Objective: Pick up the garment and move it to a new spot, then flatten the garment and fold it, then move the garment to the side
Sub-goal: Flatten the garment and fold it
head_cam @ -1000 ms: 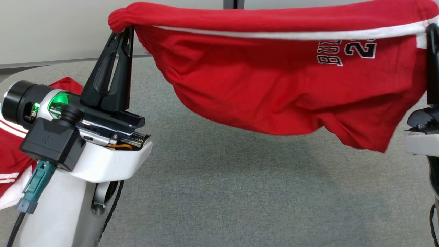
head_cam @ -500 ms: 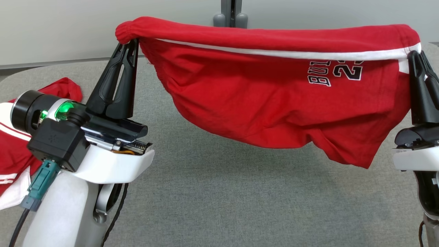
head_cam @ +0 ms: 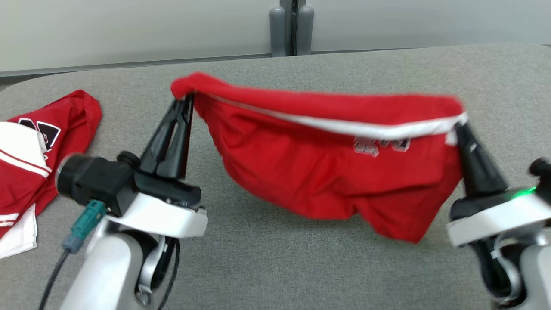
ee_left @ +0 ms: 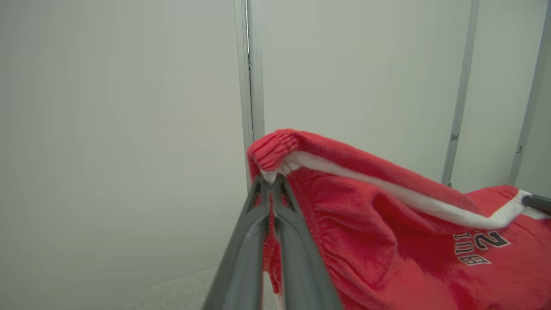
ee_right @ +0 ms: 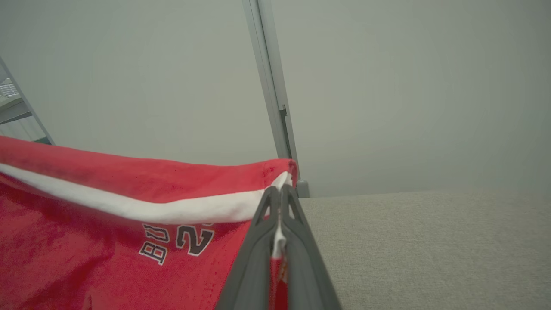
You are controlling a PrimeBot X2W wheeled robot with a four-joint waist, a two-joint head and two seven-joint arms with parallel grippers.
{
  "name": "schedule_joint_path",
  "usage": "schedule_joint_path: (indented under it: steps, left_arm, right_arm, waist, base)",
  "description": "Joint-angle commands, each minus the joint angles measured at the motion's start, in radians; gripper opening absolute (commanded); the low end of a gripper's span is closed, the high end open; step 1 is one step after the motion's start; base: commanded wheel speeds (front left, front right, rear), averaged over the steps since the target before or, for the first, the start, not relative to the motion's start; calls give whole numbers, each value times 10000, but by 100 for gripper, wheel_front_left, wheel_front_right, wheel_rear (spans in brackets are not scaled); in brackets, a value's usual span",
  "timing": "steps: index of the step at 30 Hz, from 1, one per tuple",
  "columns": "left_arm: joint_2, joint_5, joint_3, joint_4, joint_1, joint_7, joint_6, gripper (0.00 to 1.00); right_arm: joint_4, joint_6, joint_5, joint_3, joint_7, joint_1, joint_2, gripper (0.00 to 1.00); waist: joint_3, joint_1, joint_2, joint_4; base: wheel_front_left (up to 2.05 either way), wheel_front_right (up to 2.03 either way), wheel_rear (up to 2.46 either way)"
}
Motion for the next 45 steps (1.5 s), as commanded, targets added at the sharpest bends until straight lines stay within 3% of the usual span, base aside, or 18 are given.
schedule_joint_path:
  steps: [1,9,13,14,15,16,17,18,25,33,45]
  left_arm:
    - [-47,-167,-14,191,320,92,61,0]
    - [-506,-1063,-158,1851,1383,522,128,0]
    - [-663,-1409,-136,3006,1308,455,-58,0]
    - [-719,-1466,-145,3295,1212,422,-90,0]
    - [-745,-1497,-152,3534,1117,396,-144,0]
    - [-795,-1574,-142,3769,1032,387,-153,33]
    - [-818,-1584,-157,3981,988,373,-193,88]
    - [-830,-1574,-162,4153,933,323,-206,100]
    - [-832,-1444,-6,4486,723,-358,-29,100]
    - [-724,-978,533,3793,833,-1625,489,100]
    - [-397,-263,1020,2576,1857,-1791,372,100]
  right_arm:
    - [400,0,167,231,-76,256,75,0]
    - [3035,0,709,1024,-818,177,219,0]
    - [4199,0,903,1260,-1258,-202,125,0]
    - [4432,0,969,1350,-1363,-304,135,15]
    - [4602,0,1028,1404,-1488,-412,144,44]
    - [4769,0,1058,1458,-1608,-518,120,100]
    - [4925,0,1098,1525,-1710,-595,91,100]
    - [5046,0,1091,1577,-1834,-666,52,100]
    - [5102,0,819,1328,-2663,-868,-109,100]
    - [3757,0,-629,181,-3099,-646,-115,100]
    - [1144,0,-1952,-164,-1918,1093,495,100]
  waist:
    - [72,0,0,-3]
    - [410,0,0,41]
    - [479,0,0,70]
    - [482,0,0,73]
    - [481,0,0,73]
    - [483,0,0,71]
    - [474,0,0,65]
    - [460,0,0,54]
    - [439,0,0,36]
    - [380,0,0,51]
    - [-206,0,0,105]
  base:
    - [0,0,0]
    - [0,0,0]
    - [0,0,0]
    - [0,0,0]
    - [0,0,0]
    - [0,0,0]
    - [0,0,0]
    - [0,0,0]
    - [0,0,0]
    - [0,0,0]
    - [0,0,0]
